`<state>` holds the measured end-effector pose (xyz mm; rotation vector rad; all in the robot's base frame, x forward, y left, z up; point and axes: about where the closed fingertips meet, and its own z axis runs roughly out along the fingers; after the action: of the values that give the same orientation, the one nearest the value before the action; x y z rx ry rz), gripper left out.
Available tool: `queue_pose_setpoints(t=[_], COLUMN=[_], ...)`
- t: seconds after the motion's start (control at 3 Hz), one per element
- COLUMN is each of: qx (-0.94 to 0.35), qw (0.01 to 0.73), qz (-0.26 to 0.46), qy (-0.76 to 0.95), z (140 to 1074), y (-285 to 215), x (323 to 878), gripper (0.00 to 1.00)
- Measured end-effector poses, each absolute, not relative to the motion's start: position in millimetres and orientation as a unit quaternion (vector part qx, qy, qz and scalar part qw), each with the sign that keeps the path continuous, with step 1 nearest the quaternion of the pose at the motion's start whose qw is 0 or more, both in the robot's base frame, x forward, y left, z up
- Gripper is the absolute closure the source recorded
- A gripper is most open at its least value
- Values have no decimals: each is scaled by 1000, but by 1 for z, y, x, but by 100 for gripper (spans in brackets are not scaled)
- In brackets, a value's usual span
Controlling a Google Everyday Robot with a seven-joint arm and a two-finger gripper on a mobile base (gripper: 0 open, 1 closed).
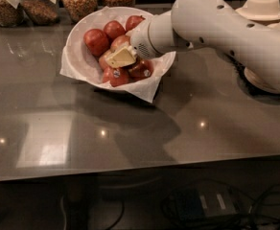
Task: Pick apple from white bowl
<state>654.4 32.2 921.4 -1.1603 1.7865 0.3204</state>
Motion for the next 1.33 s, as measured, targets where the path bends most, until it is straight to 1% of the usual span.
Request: queue_pose_setpoints(t=[0.33, 1.0, 1.33], qx=[-469, -478, -504], qw=[474, 474, 469], qz=[130, 129, 125], qy=[734, 728, 715], z=[917, 923, 938], y=[32, 34, 40], x=[660, 657, 651], gripper=[54, 98, 100])
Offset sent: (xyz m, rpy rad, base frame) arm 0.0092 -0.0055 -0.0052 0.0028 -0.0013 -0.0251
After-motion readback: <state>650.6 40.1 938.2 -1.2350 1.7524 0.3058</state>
